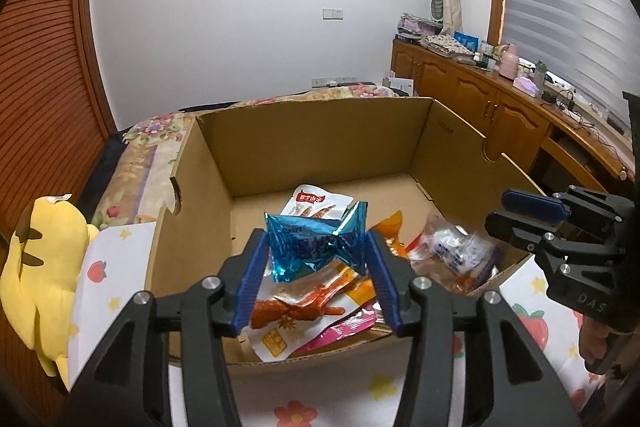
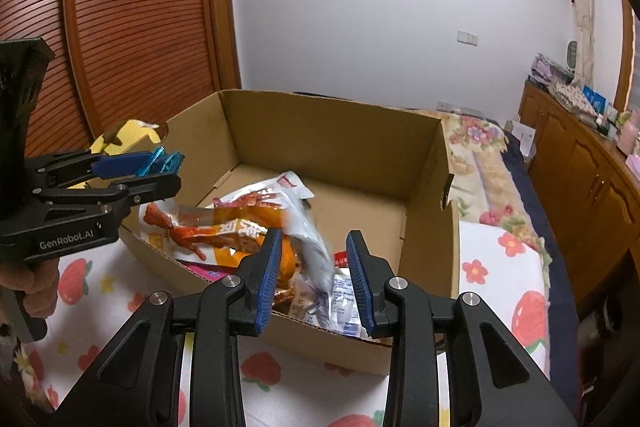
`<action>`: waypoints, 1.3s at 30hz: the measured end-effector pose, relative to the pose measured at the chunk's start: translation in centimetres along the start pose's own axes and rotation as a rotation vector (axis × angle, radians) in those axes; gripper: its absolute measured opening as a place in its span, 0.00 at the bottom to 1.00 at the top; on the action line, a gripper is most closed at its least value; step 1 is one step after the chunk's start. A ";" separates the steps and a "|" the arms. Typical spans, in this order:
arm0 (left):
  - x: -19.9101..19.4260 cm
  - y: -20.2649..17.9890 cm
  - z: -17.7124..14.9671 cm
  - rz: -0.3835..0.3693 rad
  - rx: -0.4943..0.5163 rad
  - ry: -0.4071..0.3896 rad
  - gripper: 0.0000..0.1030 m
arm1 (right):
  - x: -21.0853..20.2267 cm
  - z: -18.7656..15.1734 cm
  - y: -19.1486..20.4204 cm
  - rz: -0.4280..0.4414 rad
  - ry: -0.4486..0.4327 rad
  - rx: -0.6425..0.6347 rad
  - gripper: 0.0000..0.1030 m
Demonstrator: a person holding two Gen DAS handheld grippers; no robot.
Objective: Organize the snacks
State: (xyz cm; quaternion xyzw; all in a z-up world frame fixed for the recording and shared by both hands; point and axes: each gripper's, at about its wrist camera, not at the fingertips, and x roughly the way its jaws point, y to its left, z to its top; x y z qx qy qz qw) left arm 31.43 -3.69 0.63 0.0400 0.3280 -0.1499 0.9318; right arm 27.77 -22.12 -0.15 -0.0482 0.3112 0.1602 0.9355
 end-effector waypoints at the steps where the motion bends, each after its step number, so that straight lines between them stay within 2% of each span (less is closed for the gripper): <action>1: -0.1 0.1 -0.1 0.002 0.001 -0.003 0.55 | -0.1 0.0 0.1 0.005 -0.001 0.003 0.34; 3: -0.5 -0.2 -0.1 0.014 0.004 -0.016 0.60 | -0.4 -0.1 0.2 0.013 -0.005 0.007 0.39; 6: -1.5 -0.7 -0.4 0.022 0.012 -0.026 0.60 | -1.5 -0.2 0.7 0.018 -0.020 0.000 0.39; 13: -5.9 -2.0 -1.2 0.038 0.027 -0.086 0.63 | -7.4 -1.9 3.1 0.011 -0.107 -0.015 0.39; 16: -8.1 -2.7 -1.6 0.040 0.038 -0.108 0.75 | -9.8 -2.7 4.0 0.004 -0.132 -0.015 0.39; 20: -11.0 -3.1 -2.5 0.055 0.039 -0.152 0.76 | -12.2 -3.7 4.6 0.000 -0.149 0.004 0.39; 26: -14.3 -3.2 -4.9 0.070 0.038 -0.170 0.80 | -15.2 -5.0 5.0 -0.023 -0.175 0.022 0.42; 29: -15.6 -3.6 -5.9 0.084 0.043 -0.174 0.85 | -15.7 -5.4 4.9 -0.032 -0.176 0.033 0.50; 30: -16.1 -3.6 -6.3 0.085 0.041 -0.180 0.88 | -15.9 -5.6 5.0 -0.038 -0.176 0.032 0.56; 33: -17.0 -3.8 -7.3 0.100 0.039 -0.191 0.96 | -16.7 -6.4 5.4 -0.060 -0.186 0.029 0.63; 37: -18.0 -4.1 -8.6 0.148 0.045 -0.211 1.00 | -17.3 -7.1 5.7 -0.082 -0.199 0.034 0.73; 39: -18.6 -4.1 -9.4 0.168 0.031 -0.219 1.00 | -17.3 -7.4 5.9 -0.093 -0.202 0.040 0.85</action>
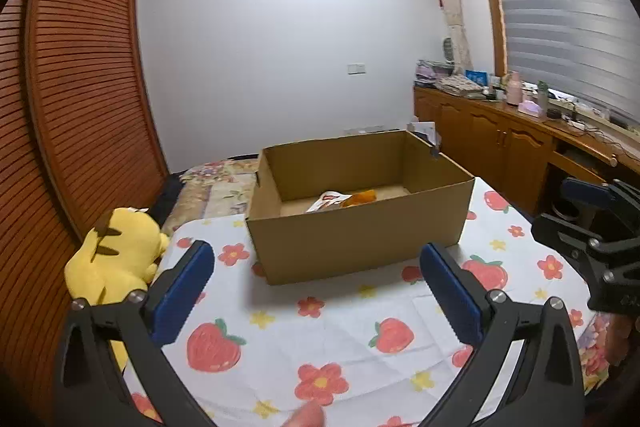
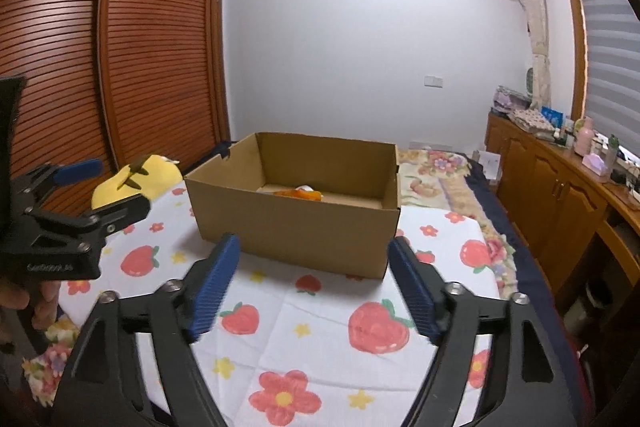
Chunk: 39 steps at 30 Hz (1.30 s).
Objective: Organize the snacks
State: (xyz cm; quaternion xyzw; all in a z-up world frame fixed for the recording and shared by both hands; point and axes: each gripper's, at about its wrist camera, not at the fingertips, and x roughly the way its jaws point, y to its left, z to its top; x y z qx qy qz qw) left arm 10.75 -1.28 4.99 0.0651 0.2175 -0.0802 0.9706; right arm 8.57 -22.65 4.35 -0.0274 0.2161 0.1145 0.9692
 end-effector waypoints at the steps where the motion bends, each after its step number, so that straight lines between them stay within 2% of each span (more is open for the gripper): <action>1: -0.3 0.1 -0.3 0.001 -0.012 -0.005 1.00 | -0.1 -0.2 0.1 -0.005 -0.005 0.003 0.88; 3: -0.9 0.2 -0.9 0.000 -0.026 -0.008 1.00 | -0.3 -0.5 0.2 -0.016 -0.014 0.010 0.98; 4: -1.0 0.1 -1.1 0.001 -0.029 -0.005 1.00 | -0.4 -0.7 0.2 -0.015 -0.014 0.018 1.00; 19: -3.5 -0.1 -3.9 0.044 -0.059 -0.017 1.00 | -0.6 -2.6 -0.1 -0.070 0.001 0.049 1.00; 29: -3.7 -0.2 -5.1 0.078 -0.048 0.004 1.00 | -1.9 -3.7 -0.3 -0.107 -0.015 0.052 1.00; 39: -3.5 -0.1 -5.9 0.077 -0.064 0.023 1.00 | -2.7 -4.3 0.1 -0.121 -0.033 0.056 1.00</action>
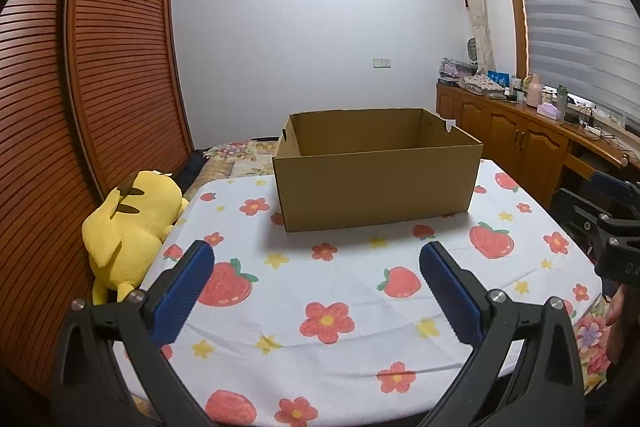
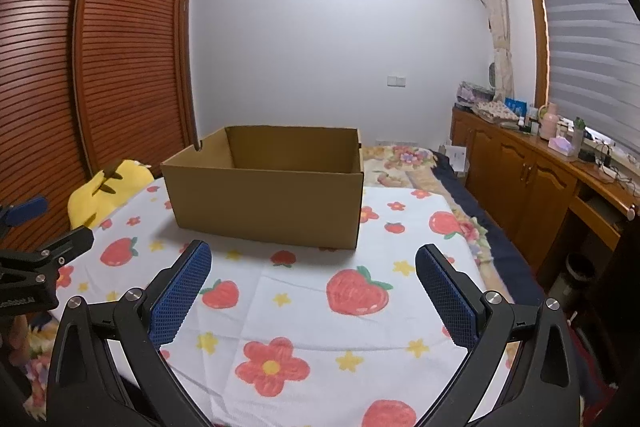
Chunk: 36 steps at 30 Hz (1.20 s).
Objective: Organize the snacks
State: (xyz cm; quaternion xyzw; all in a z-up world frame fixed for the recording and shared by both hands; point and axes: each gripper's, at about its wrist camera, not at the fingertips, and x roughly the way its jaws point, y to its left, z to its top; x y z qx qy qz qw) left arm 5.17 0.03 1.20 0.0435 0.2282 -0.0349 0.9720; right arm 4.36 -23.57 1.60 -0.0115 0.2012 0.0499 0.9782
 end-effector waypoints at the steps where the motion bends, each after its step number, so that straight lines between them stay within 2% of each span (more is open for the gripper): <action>1: 0.0 0.0 0.0 0.000 -0.001 0.000 1.00 | 0.0 0.0 0.0 0.000 0.002 0.000 1.00; 36: -0.8 0.3 0.4 0.007 -0.016 -0.030 1.00 | 0.3 -0.4 -0.3 -0.008 0.009 0.010 1.00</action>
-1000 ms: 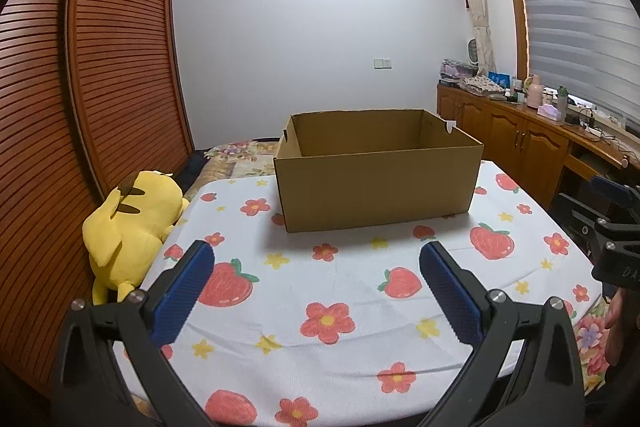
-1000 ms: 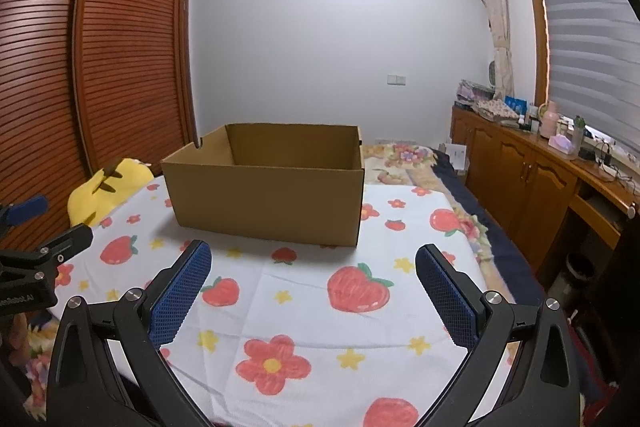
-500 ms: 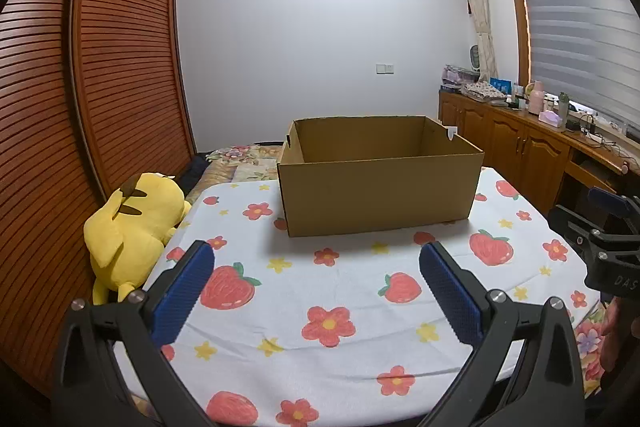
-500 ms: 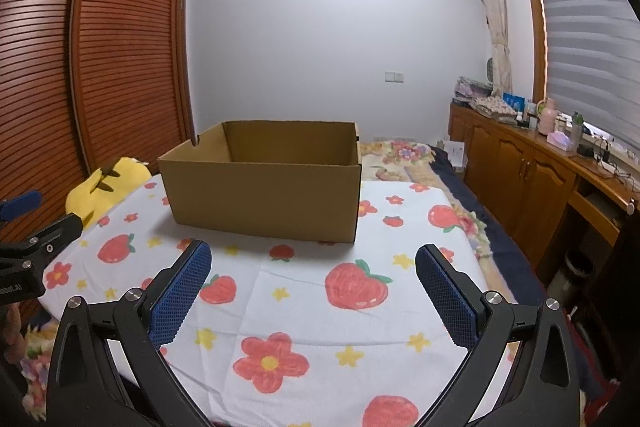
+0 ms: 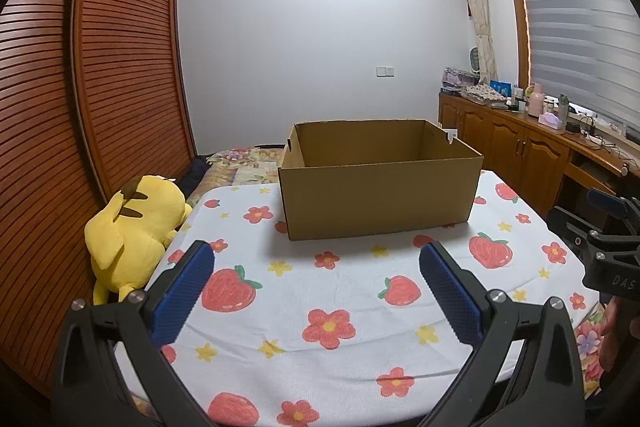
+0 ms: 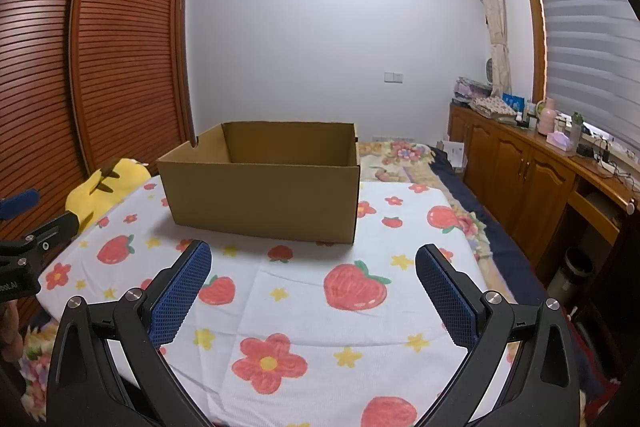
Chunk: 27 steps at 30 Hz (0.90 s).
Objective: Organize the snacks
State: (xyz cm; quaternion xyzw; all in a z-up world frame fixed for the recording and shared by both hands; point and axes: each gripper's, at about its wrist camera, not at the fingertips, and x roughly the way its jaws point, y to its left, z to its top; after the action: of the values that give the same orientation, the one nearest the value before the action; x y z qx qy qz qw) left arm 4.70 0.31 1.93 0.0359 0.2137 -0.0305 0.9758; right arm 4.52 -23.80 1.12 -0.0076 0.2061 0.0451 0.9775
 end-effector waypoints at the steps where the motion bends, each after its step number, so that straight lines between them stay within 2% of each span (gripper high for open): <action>1: 0.0 0.0 0.0 0.000 -0.001 -0.002 1.00 | 0.0 0.0 0.0 0.001 0.000 0.001 1.00; 27: -0.4 -0.1 0.0 0.000 0.003 -0.019 1.00 | 0.0 0.1 -0.2 0.002 -0.005 0.004 1.00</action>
State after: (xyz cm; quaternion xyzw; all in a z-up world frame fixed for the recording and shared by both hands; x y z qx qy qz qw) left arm 4.32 0.27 2.08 0.0372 0.2043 -0.0311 0.9777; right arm 4.60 -23.96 1.19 -0.0054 0.2038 0.0455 0.9779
